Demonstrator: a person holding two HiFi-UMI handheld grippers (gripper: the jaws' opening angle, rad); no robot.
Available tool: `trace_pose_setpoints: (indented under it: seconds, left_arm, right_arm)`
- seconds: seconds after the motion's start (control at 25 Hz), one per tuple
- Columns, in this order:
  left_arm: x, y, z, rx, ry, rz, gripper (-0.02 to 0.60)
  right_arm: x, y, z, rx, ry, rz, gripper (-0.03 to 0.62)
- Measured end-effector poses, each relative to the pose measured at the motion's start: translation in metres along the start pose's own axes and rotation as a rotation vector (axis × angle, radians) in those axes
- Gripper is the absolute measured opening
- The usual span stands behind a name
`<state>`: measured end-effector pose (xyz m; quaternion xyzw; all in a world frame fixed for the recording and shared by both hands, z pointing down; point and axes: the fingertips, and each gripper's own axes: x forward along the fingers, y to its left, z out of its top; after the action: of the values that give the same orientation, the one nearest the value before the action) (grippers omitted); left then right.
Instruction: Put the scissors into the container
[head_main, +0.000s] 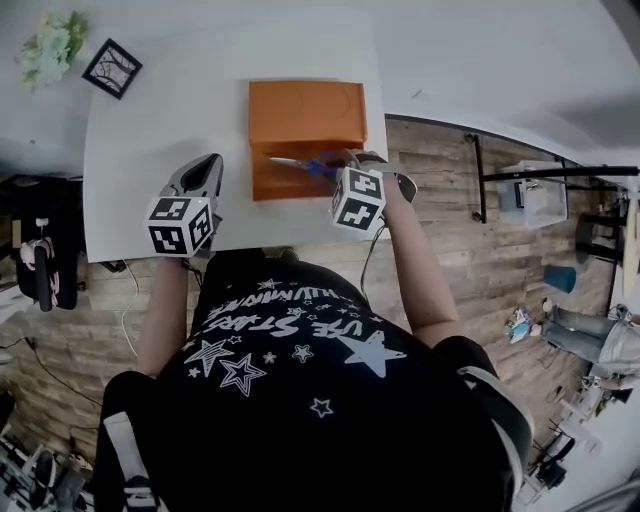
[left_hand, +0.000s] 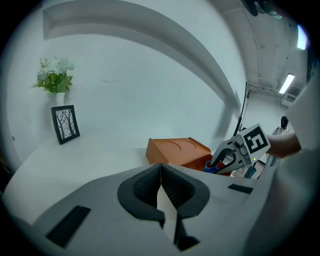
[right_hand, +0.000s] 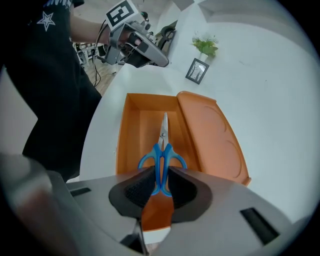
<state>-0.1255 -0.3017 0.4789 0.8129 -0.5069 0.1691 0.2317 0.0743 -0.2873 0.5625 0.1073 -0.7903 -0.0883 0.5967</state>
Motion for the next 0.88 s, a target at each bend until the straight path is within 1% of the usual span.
trace_pose_setpoints:
  seconds: [0.32, 0.52, 0.88]
  left_arm:
    - [0.023, 0.016, 0.001, 0.001, 0.026, -0.027, 0.02]
    - [0.032, 0.02, 0.0, 0.0, 0.041, -0.041, 0.02]
    - [0.038, 0.022, -0.001, 0.004, 0.056, -0.056, 0.02]
  right_arm:
    - [0.024, -0.003, 0.001, -0.033, 0.052, 0.04, 0.1]
    - [0.029, -0.006, 0.005, -0.043, 0.066, 0.06, 0.1]
    - [0.04, -0.007, 0.001, -0.028, 0.101, 0.075, 0.1]
